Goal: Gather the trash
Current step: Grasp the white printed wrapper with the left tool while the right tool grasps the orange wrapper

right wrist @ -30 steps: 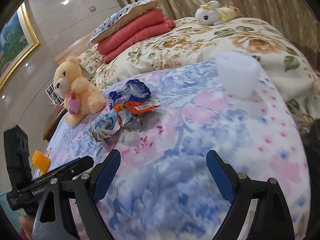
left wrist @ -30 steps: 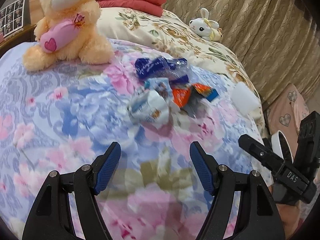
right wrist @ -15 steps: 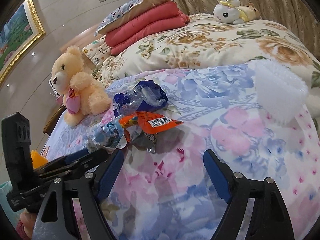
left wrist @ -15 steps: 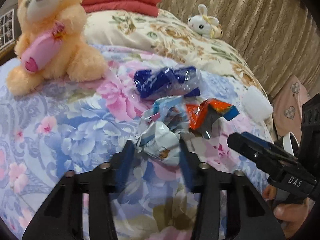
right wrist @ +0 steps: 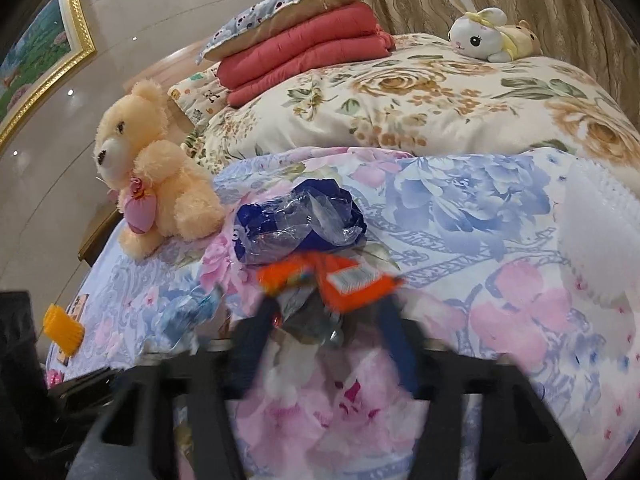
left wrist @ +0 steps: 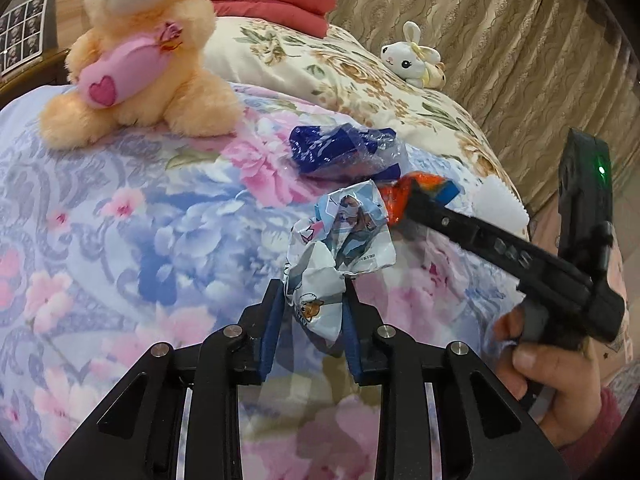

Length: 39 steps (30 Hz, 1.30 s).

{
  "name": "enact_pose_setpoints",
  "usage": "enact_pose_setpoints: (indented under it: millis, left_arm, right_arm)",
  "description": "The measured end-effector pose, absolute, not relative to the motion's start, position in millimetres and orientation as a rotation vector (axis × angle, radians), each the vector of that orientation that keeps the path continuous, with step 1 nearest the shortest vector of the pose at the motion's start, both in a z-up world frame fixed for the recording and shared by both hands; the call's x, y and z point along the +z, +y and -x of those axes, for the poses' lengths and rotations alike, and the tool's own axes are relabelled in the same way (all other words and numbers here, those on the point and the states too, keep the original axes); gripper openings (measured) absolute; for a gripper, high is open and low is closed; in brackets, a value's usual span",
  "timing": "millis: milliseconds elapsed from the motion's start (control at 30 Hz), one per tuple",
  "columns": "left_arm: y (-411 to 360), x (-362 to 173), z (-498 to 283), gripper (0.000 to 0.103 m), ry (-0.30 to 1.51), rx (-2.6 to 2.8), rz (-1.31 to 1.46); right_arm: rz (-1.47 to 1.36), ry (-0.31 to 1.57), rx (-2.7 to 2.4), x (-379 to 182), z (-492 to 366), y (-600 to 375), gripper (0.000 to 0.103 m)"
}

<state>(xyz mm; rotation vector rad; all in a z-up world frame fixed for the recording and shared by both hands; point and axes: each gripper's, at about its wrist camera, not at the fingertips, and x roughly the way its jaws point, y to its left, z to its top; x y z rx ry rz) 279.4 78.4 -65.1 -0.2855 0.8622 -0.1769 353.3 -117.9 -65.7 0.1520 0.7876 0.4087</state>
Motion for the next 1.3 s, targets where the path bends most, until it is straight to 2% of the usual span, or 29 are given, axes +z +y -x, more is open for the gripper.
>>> enact_pose_setpoints:
  millis: [33,167,300,400,433,467,500,533,667,733,767,800,833,867,933,1067,1300]
  left_arm:
    - [78.8,-65.5,-277.7,0.026,0.863,-0.175,0.285]
    - [78.9,-65.9,-273.0,0.026,0.864,-0.172,0.292]
    - [75.7,-65.5,-267.8,0.026,0.863,-0.179,0.296]
    - [77.7,-65.5,-262.7,0.026,0.857,-0.173,0.316]
    - [78.7,-65.5,-261.8,0.026,0.857,-0.171,0.322]
    - [80.5,-65.4,-260.1,0.026,0.857,-0.17,0.329]
    - [82.4,-64.9,-258.3,0.026,0.856,-0.167,0.333]
    - [84.0,-64.8,-256.8,0.026,0.855,-0.164,0.335]
    - [92.2,-65.7,-251.7,0.026,0.856,-0.155,0.352]
    - [94.3,-66.5,-249.6,0.026,0.859,-0.156,0.354]
    - [94.3,-66.8,-249.3,0.026,0.86,-0.156,0.354]
    - [93.8,-66.9,-249.2,0.026,0.861,-0.157,0.352]
    - [93.0,-67.0,-248.7,0.026,0.861,-0.157,0.35]
    - [92.4,-67.0,-248.3,0.026,0.861,-0.158,0.35]
    - [90.4,-66.8,-247.1,0.026,0.86,-0.165,0.351]
    - [82.5,-64.7,-242.4,0.026,0.858,-0.184,0.349]
    - [52.9,-58.0,-233.4,0.026,0.855,-0.241,0.323]
  right_arm:
    - [-0.154,0.785,0.402,-65.5,-353.5,-118.3,0.007]
    - [-0.185,0.772,0.398,-63.6,-345.4,-126.1,0.0]
    - [-0.211,0.784,0.407,-63.5,-335.7,-135.7,0.003]
    - [-0.251,0.799,0.428,-63.3,-331.2,-138.9,0.011]
    - [-0.241,0.797,0.423,-62.6,-330.3,-137.1,0.024]
    - [-0.229,0.794,0.419,-62.2,-330.0,-134.0,0.054]
    - [-0.231,0.793,0.423,-62.3,-331.1,-131.0,0.066]
    - [-0.244,0.786,0.425,-62.3,-332.5,-128.0,0.07]
    - [-0.265,0.807,0.405,-65.1,-346.4,-113.1,0.07]
    - [-0.295,0.827,0.368,-70.0,-356.7,-110.0,0.067]
    - [-0.308,0.836,0.353,-72.4,-360.1,-110.5,0.062]
    - [-0.321,0.842,0.341,-74.7,-363.4,-111.1,0.055]
    - [-0.324,0.842,0.331,-75.9,-365.0,-111.9,0.035]
    - [-0.317,0.844,0.326,-76.2,-364.8,-112.3,0.022]
    - [-0.308,0.835,0.333,-74.6,-360.3,-114.5,0.012]
    - [-0.282,0.79,0.351,-64.2,-337.5,-124.8,0.005]
    - [-0.273,0.746,0.378,-49.9,-288.9,-154.8,0.004]
